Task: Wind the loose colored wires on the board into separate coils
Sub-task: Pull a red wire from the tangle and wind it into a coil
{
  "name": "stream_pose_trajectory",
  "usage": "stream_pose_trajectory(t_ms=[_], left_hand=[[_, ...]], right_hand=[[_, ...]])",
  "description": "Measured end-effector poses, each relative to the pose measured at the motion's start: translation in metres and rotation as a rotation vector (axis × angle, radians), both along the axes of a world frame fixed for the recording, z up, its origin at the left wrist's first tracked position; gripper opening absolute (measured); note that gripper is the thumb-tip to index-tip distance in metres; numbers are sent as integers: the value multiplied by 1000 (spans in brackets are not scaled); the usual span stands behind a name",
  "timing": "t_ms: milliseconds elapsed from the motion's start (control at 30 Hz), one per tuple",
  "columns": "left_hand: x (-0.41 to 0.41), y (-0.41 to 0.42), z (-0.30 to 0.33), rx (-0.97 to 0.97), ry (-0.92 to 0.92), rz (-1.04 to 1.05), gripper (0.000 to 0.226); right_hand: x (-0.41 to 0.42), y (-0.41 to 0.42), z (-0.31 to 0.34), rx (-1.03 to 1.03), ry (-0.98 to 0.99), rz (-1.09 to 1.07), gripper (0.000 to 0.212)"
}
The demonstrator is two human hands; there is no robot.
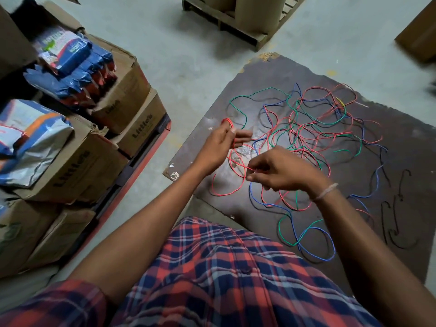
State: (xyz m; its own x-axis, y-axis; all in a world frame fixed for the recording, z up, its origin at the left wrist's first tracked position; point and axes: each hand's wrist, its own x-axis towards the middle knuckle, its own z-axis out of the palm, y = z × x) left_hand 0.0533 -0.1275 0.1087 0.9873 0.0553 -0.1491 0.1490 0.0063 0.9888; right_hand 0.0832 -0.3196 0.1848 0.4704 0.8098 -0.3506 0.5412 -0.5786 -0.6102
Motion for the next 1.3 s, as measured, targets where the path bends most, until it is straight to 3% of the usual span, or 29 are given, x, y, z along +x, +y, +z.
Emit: stream_pose_trajectory(t_ms=[100, 267, 600, 833, 1033, 1100, 1200, 1300], left_hand=[[-7, -2, -7, 78, 55, -101, 18], [-24, -5, 7, -156, 86, -134, 37], [-42, -6, 16, -418, 129, -177, 42], [-34, 3, 30, -671, 155, -83, 49], [-25, 1, 28, -871, 86, 37, 33], [-20, 1, 22, -813, 50, 54, 28], [-17, -3, 18, -524, 54, 109, 32], [-19, -3, 14, -225, 69, 110, 33]], right_hand=[[25, -19, 20, 105, 14, -99, 8], [59, -29, 25, 291, 47, -244, 12], [70, 3, -35, 513, -7, -584, 17], [23, 6, -84, 319, 213, -562, 29], [-21, 11, -76, 179, 412, -424, 33], [-32, 12, -64, 149, 488, -353, 31], [-39, 9, -46, 93, 497, -267, 22], [-36, 3, -29, -8, 230, -106, 12]])
